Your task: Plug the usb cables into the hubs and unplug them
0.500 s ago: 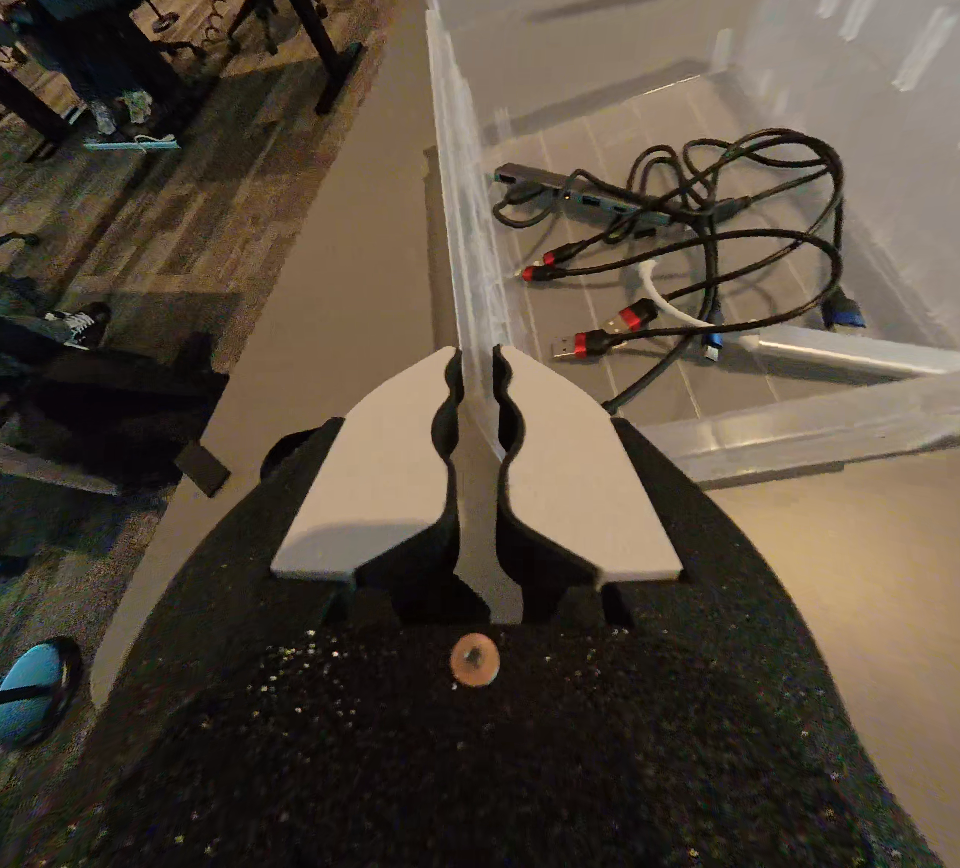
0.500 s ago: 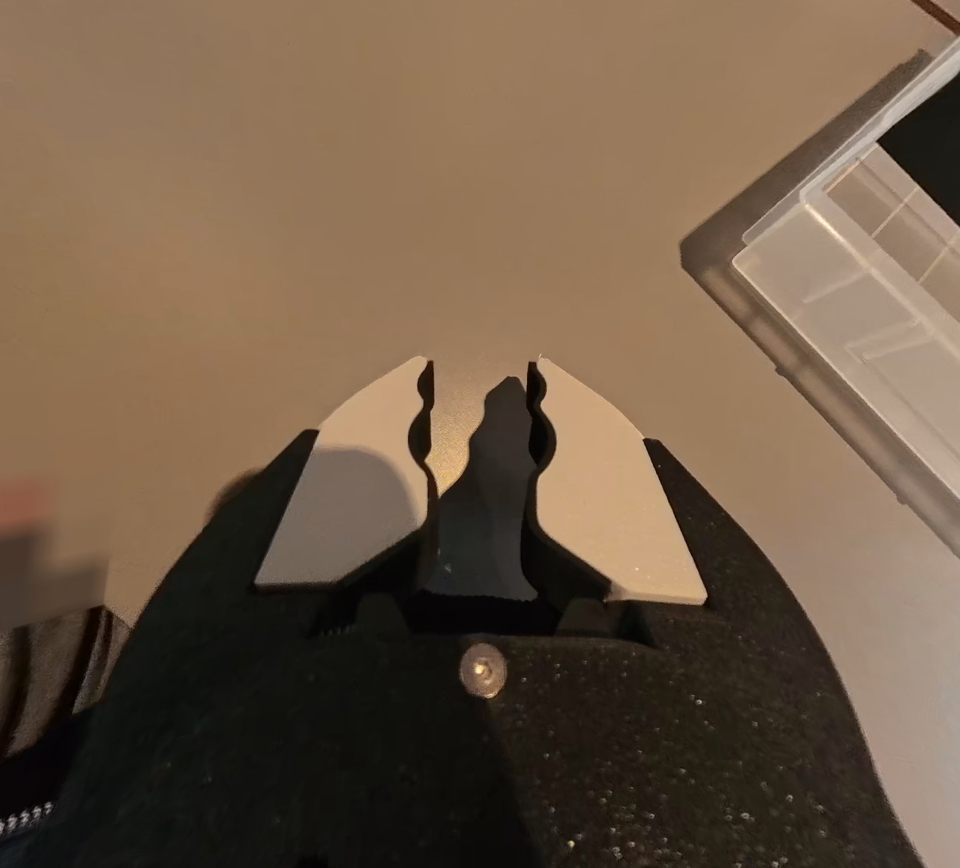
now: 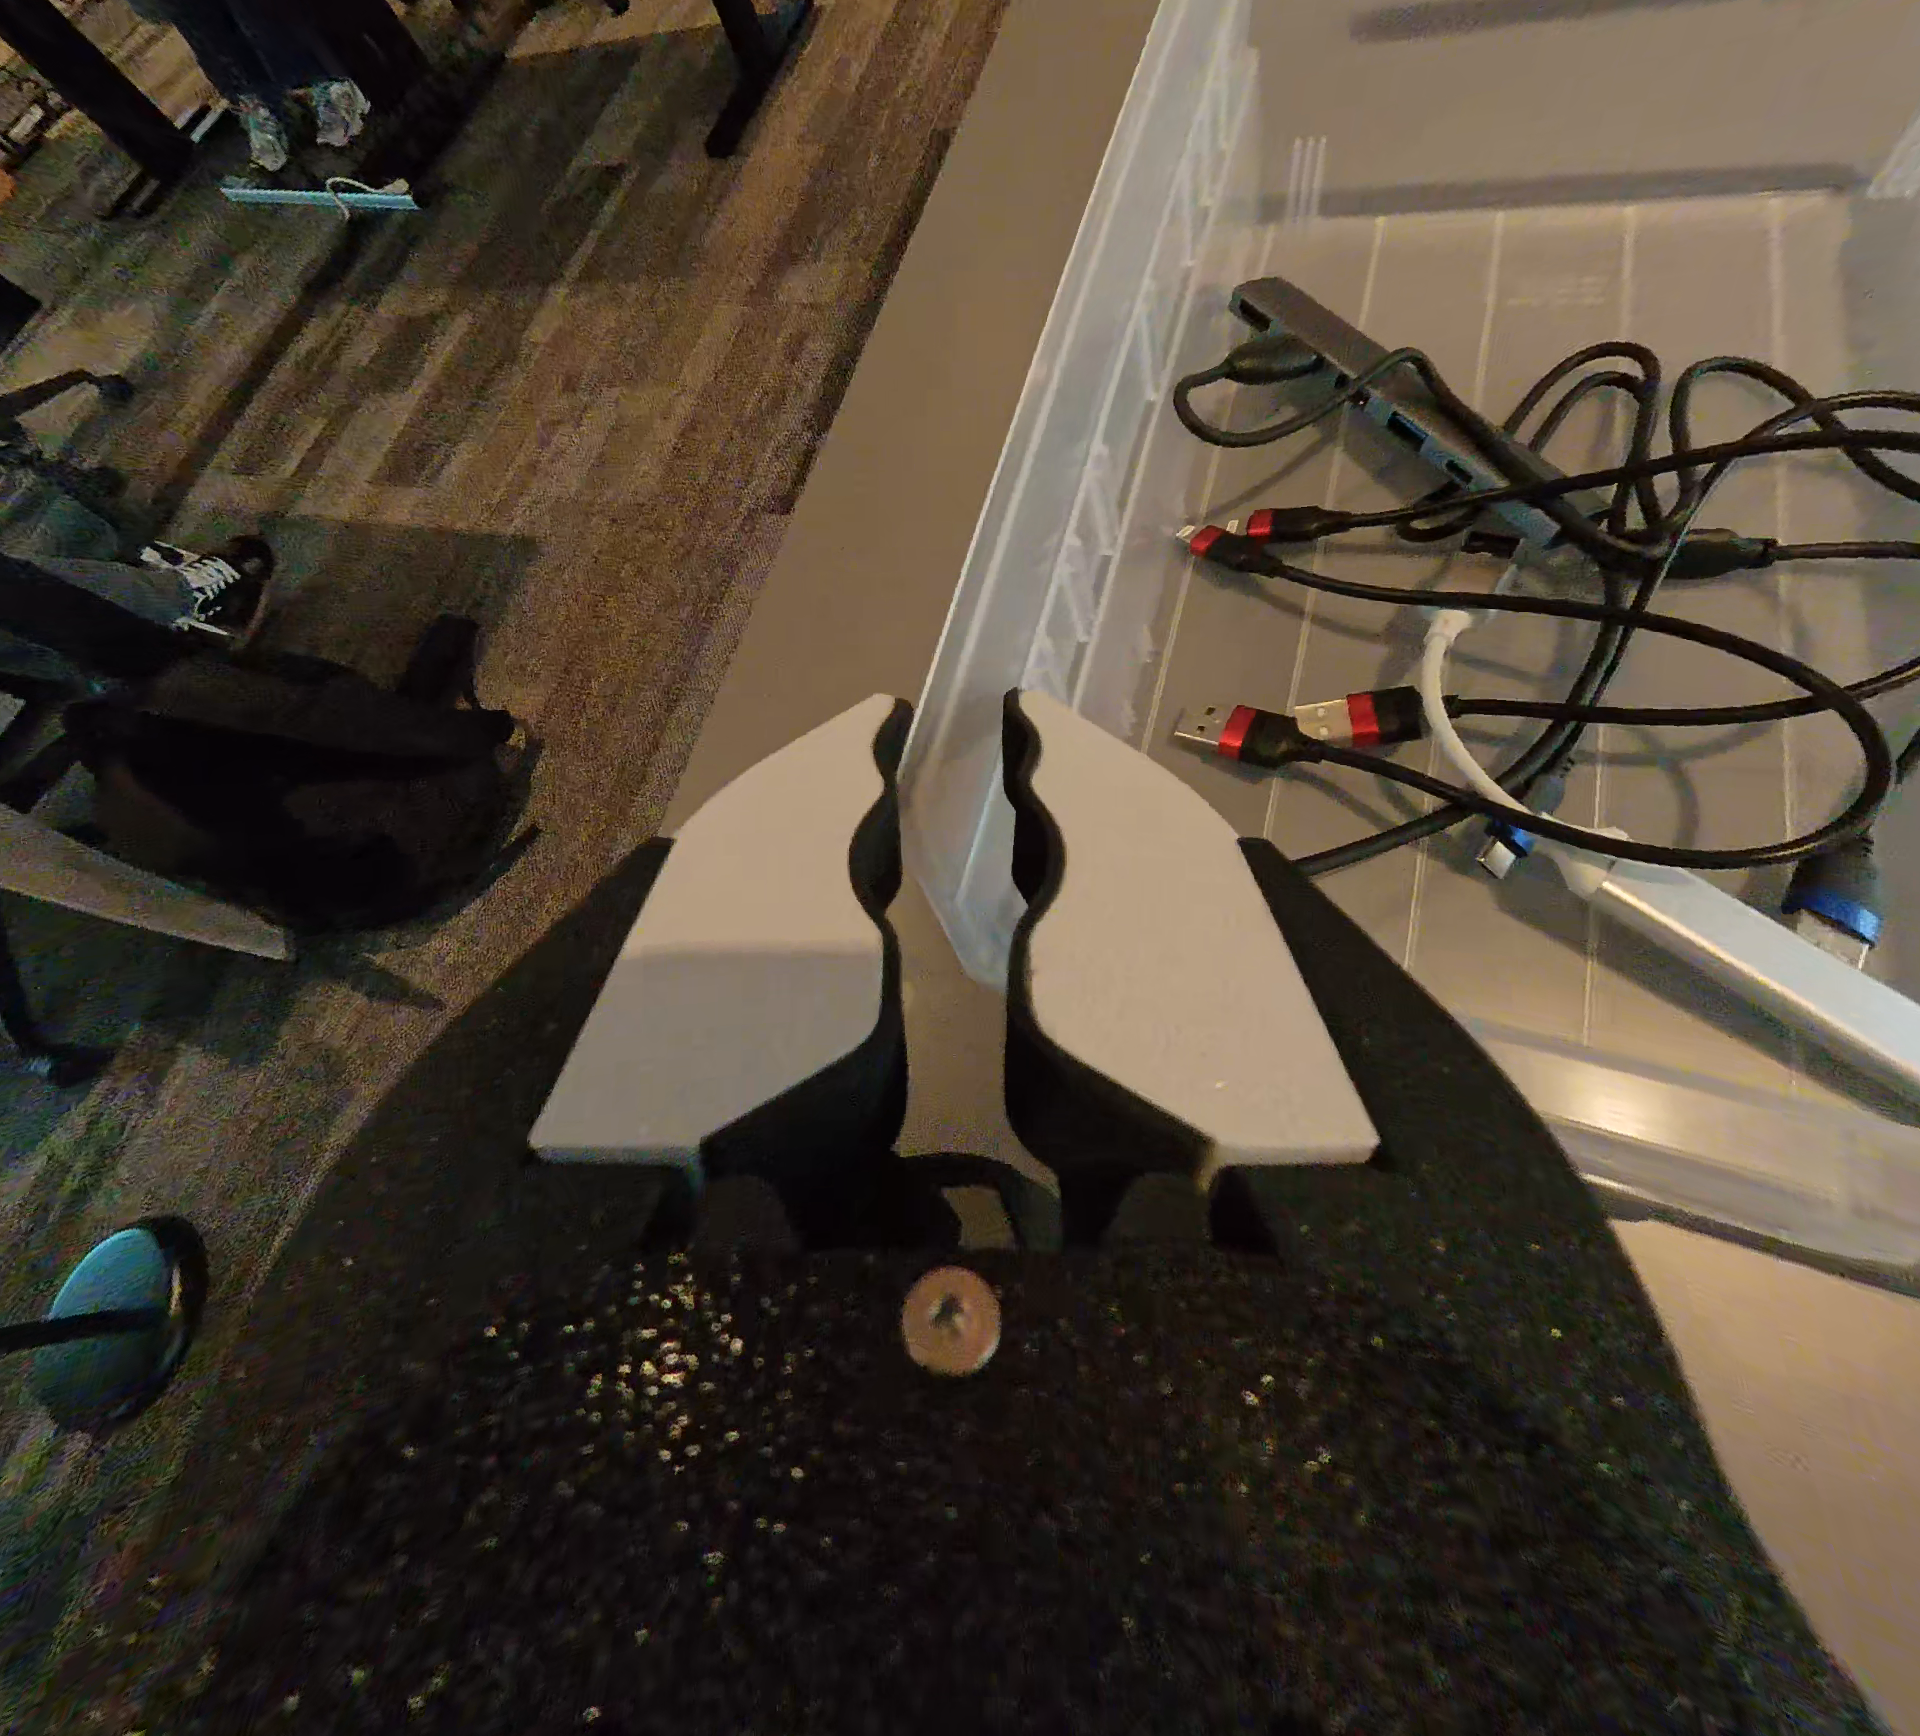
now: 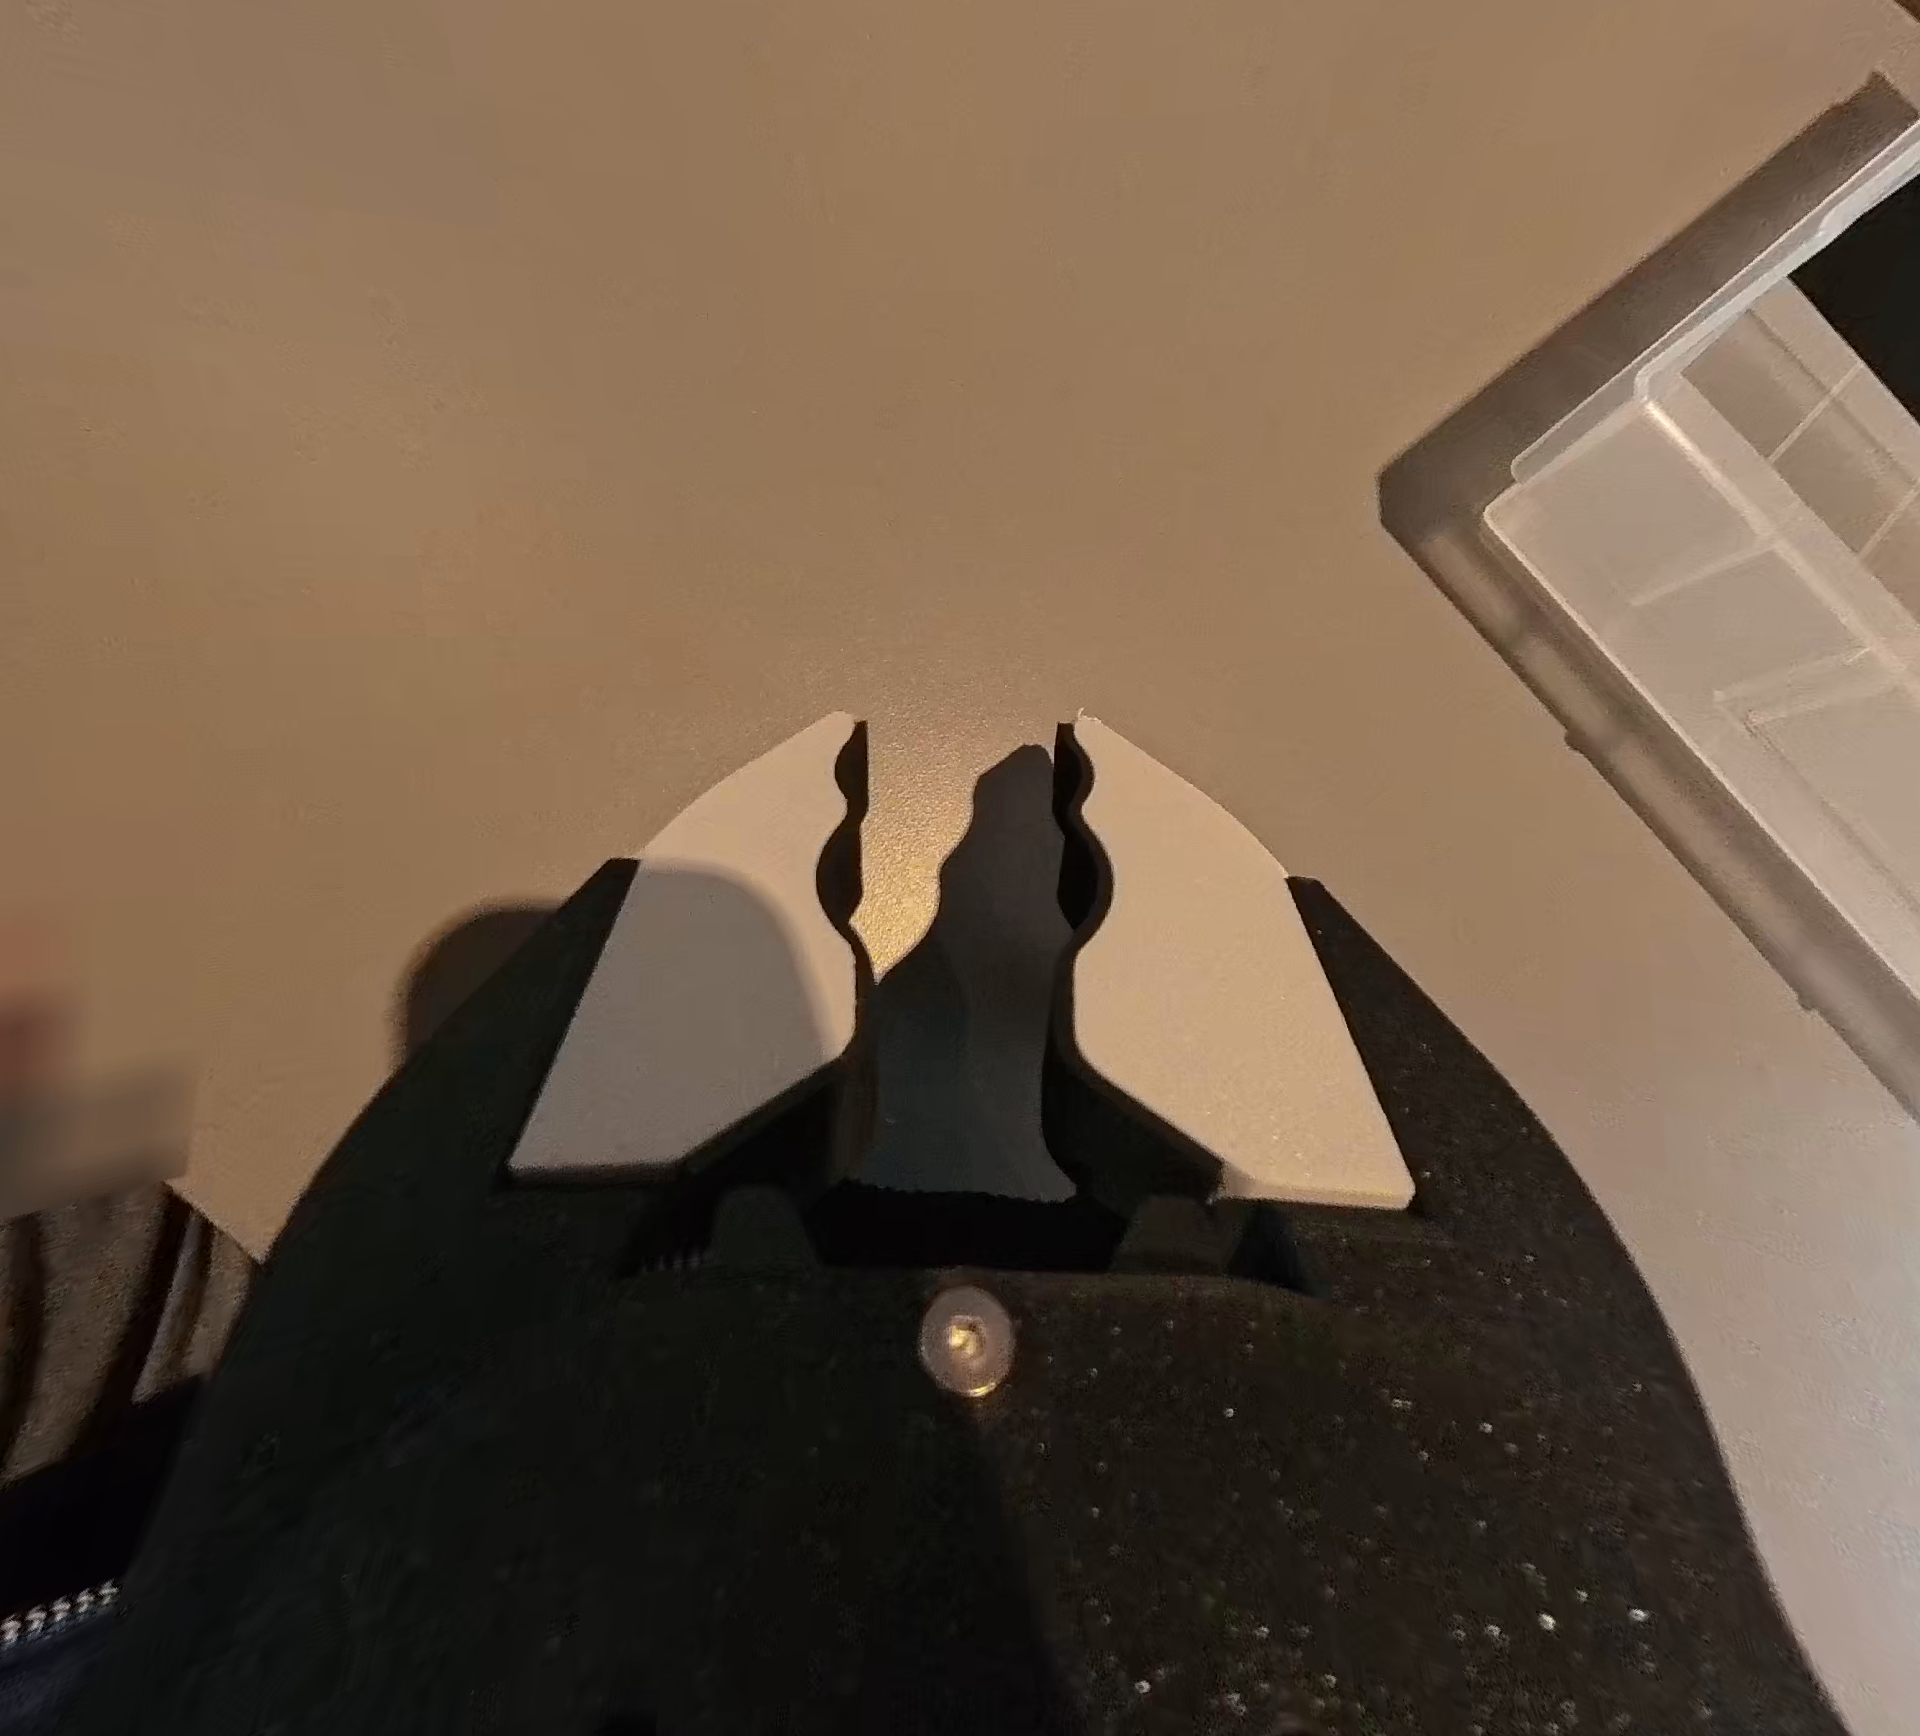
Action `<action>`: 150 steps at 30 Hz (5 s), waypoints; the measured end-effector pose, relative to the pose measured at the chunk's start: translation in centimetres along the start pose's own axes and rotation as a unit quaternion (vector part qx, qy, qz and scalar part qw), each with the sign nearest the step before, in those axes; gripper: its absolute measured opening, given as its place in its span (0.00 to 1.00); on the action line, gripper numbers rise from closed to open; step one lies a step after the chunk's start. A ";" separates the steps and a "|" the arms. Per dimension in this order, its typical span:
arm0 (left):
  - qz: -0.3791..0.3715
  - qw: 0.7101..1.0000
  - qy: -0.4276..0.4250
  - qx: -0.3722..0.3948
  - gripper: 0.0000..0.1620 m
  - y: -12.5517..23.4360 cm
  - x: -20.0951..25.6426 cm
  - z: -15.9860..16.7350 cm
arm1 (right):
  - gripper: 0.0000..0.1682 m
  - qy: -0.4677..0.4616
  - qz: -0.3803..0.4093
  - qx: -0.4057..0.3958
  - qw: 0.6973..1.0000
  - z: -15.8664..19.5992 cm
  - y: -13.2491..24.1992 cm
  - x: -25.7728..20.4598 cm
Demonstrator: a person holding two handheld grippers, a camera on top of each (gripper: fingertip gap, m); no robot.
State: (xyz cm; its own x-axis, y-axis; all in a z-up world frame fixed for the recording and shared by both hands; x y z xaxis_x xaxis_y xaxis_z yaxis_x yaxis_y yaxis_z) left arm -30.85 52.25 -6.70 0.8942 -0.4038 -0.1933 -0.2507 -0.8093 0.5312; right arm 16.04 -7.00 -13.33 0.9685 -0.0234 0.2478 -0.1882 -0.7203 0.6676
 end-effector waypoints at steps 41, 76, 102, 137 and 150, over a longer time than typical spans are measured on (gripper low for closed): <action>0.215 0.948 -0.043 0.232 0.22 13.4 13.9 -0.2 | 0.20 0.119 0.273 0.008 0.955 1.8 2.6 11.9; 0.308 0.817 -0.400 -0.278 0.02 -0.1 15.4 1.8 | 0.10 0.242 0.084 0.085 0.963 -4.9 -4.4 1.7; 0.568 0.729 -0.244 0.292 0.02 27.6 31.4 -18.4 | 0.13 0.237 0.117 0.096 0.960 -5.1 -4.0 2.1; 0.604 0.604 -0.520 0.002 0.09 30.1 83.7 -1.3 | 0.13 0.052 0.153 0.360 0.919 -6.7 4.2 6.1; 0.638 0.633 -0.436 -0.046 0.02 31.4 82.8 -3.6 | 0.13 0.055 0.160 0.367 0.915 -6.9 4.5 6.0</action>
State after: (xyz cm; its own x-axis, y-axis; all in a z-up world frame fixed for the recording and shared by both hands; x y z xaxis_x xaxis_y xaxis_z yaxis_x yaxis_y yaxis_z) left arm 36.70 -5.09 -3.02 -0.5702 -0.8174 0.0815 -0.5029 0.4258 0.7522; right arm 19.90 -5.63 -4.03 0.8536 -0.2733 0.4435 -0.2602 -0.9612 -0.0917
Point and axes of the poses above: each gripper's, where its closed fingertips meet, y back along the fingers, z out of its underside, x = y × z across the jaws, the point moved 3 cm from there along y, back along the fingers, and after that the axes turned 4 degrees about y, right-handed, at the moved point
